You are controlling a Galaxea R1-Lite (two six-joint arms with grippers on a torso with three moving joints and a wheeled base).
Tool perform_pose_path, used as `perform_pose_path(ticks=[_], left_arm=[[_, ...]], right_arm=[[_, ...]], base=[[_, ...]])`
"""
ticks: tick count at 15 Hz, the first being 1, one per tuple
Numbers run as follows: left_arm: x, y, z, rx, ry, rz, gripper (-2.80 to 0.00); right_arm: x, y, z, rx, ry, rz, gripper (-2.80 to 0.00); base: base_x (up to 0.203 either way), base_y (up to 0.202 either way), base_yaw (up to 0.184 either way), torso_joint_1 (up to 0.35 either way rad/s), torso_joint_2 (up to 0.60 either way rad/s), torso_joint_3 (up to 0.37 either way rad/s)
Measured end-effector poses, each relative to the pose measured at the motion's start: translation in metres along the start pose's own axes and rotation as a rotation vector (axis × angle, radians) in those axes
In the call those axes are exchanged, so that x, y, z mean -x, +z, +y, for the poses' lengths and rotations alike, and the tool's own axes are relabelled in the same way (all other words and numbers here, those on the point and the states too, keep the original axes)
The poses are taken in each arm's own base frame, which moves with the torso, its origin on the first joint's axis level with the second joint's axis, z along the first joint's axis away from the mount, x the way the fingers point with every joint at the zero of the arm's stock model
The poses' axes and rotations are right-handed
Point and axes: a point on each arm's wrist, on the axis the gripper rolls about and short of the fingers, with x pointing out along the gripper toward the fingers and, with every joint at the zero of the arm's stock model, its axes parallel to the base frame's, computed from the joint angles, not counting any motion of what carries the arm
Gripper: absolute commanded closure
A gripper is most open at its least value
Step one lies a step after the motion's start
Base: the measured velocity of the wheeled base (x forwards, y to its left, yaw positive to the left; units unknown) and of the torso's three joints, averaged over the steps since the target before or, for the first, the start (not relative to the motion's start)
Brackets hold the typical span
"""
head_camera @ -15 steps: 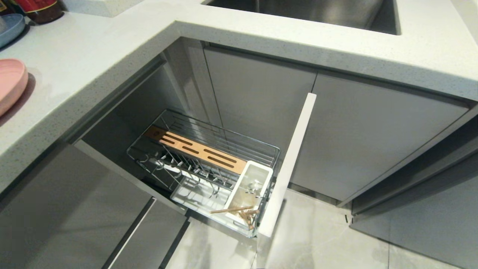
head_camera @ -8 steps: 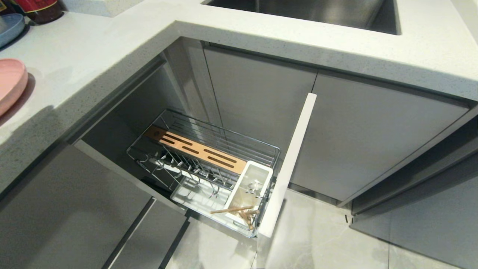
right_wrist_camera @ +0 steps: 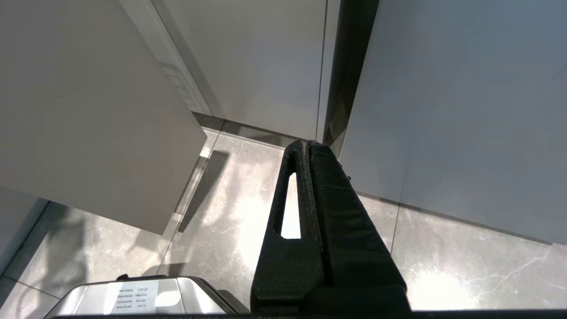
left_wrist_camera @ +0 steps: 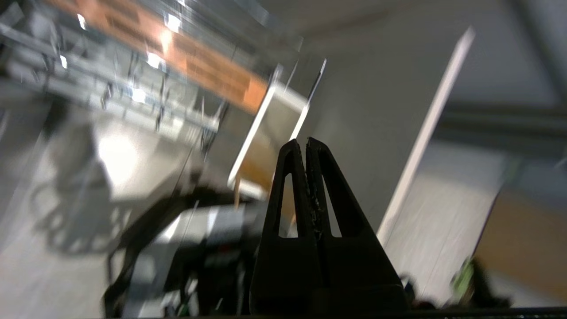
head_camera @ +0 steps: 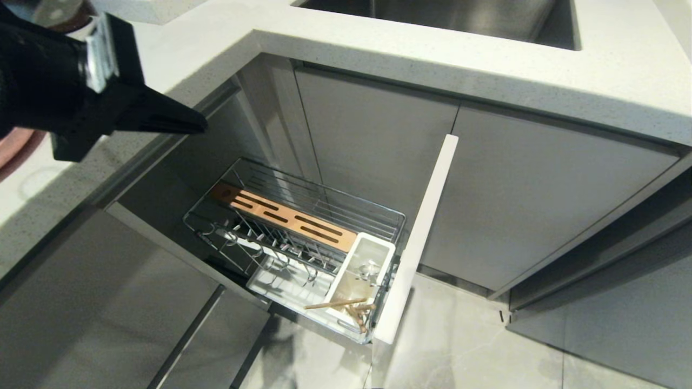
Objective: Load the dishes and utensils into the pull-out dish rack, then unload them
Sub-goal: Take the chopsticks out of the cupboard
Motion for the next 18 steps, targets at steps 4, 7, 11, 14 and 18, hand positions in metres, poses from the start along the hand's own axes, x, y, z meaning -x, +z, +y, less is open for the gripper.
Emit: perform_pose_path(ticks=[4,7,11,14,18], left_arm=[[-0.047,-0.031,-0.011,-0.109,0.105,0.275,0.00],[-0.078,-0.047,-0.012,-0.176,0.210,0.450,0.00],[-0.116,-0.065,-0.011,-0.225,0.328,0.644,-2.80],[-0.147,-0.072,-0.009,-0.212,0.343,0.727,-2.80],[-0.182,-0.082,-0.001,-0.197,0.283,0.871,-2.80]], right_arm=[[0.000,0.000,0.000,0.000,0.000,0.000,0.00],[0.000,0.000,0.000,0.000,0.000,0.000,0.00],[0.000,0.000,0.000,0.000,0.000,0.000,0.00],[0.000,0.000,0.000,0.000,0.000,0.000,0.00],[0.000,0.000,0.000,0.000,0.000,0.000,0.00]], base=[[0.000,0.000,0.000,0.000,0.00,0.000],[0.000,0.000,0.000,0.000,0.00,0.000],[0.000,0.000,0.000,0.000,0.00,0.000],[0.000,0.000,0.000,0.000,0.00,0.000],[0.000,0.000,0.000,0.000,0.00,0.000]])
